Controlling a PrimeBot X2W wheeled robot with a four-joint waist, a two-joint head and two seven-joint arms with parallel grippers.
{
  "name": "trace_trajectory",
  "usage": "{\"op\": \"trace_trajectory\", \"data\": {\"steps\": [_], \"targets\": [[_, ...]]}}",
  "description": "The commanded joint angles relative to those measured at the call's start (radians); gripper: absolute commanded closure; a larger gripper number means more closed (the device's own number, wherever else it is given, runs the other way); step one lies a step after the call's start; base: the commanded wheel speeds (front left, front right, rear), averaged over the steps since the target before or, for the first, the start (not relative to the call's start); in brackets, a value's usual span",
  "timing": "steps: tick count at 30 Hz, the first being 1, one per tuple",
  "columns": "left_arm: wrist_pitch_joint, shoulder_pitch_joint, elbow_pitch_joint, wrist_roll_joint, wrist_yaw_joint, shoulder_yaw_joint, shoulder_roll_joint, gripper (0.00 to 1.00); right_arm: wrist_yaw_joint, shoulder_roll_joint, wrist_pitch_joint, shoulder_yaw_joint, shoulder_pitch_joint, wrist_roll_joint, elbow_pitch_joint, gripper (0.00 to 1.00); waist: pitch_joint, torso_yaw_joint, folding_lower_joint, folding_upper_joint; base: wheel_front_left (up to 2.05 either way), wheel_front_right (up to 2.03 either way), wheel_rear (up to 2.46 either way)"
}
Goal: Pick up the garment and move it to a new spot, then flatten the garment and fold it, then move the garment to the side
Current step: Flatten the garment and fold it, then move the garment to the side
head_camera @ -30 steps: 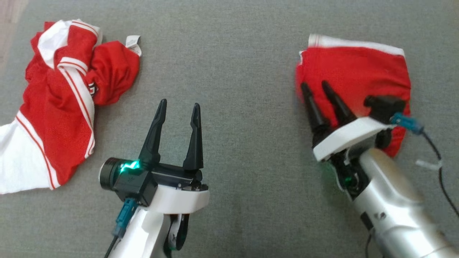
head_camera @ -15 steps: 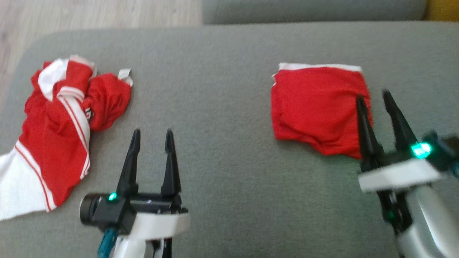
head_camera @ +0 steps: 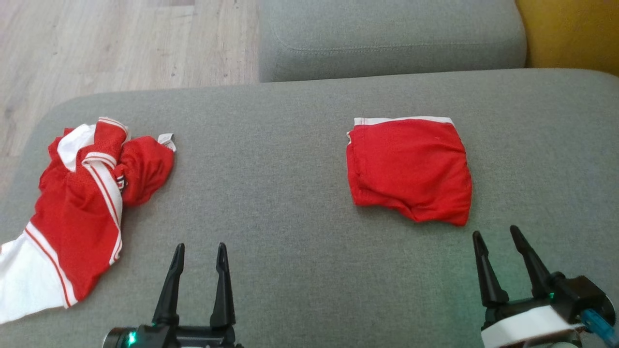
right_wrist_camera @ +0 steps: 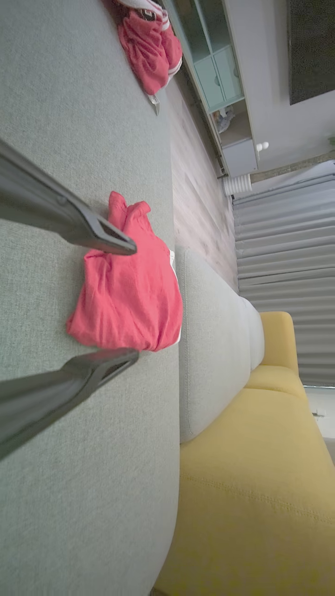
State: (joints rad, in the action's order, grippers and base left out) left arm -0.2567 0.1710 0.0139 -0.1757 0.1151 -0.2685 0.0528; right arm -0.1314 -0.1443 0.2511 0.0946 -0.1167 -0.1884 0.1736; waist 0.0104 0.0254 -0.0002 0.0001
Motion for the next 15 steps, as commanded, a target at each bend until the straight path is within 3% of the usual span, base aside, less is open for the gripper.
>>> {"op": "trace_trajectory", "data": {"steps": [1,15], "targets": [[-0.005,-0.025,0.024,0.01,-0.003,0.037,-0.003,0.0,0.001,-0.002,0.011,0.009,0.02,0.011,-0.036,0.0,-0.002,0.003,0.0002,-0.0001,0.0,0.0,0.0],[-0.005,-0.014,0.011,0.023,-0.007,0.051,-0.003,0.0,0.001,0.017,0.011,0.01,0.019,0.057,-0.045,0.0,-0.011,0.001,0.0002,-0.0001,0.0,0.0,0.0]]}}
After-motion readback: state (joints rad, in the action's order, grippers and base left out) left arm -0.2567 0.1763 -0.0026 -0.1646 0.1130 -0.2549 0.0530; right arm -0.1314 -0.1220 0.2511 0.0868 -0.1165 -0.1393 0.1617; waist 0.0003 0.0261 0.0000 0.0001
